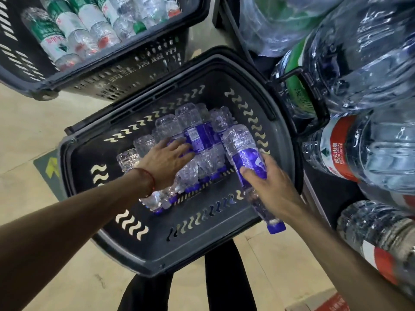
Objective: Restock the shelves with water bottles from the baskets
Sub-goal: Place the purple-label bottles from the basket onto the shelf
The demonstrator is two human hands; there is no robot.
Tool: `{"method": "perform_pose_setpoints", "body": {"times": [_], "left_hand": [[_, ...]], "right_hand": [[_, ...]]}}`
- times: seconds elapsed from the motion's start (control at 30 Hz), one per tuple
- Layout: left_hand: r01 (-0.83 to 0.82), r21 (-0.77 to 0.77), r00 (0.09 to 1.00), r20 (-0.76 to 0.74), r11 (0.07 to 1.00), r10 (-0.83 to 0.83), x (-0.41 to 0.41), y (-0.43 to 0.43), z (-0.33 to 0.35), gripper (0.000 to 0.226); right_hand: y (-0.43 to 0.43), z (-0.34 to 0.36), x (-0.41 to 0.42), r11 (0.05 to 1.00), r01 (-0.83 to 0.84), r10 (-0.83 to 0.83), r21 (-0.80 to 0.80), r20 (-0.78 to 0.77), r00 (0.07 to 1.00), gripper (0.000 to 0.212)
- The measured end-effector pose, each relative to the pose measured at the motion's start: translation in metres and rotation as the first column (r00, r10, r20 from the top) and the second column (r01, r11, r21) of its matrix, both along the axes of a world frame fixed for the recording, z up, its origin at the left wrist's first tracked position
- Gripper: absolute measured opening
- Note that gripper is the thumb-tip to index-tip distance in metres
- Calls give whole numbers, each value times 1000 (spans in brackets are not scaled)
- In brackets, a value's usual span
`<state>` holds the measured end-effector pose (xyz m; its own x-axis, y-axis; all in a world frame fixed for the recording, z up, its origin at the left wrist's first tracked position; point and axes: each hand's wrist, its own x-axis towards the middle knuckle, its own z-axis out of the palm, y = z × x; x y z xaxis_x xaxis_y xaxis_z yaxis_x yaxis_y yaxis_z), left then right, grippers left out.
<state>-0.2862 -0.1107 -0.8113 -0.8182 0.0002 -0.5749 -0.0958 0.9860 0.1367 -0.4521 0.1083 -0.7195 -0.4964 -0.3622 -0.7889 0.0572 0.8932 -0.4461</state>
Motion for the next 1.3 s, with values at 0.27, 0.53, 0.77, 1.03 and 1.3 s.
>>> {"method": "perform_pose_setpoints", "body": {"times": [0.27,0.53,0.77,1.03,1.3], "left_hand": [[160,-163,985,-44,974,-169,-6,-4,-25,66],[174,-192,984,5,966,-177,8,-13,-40,75],[-258,-5,966,10,966,258,34,-15,-2,69],[-788,427,503,34,443,863,60,18,129,74],[-722,688,253,169,70,953,69,71,271,67]], "right_hand": [[-10,-26,9,991,125,-124,-47,20,992,52],[-22,-37,11,989,143,-143,-31,15,990,49],[-24,-26,9,993,117,-117,-1,-41,992,78],[-13,56,18,993,120,-120,7,-44,992,102],[44,183,60,967,236,-242,-92,-66,968,78]]}}
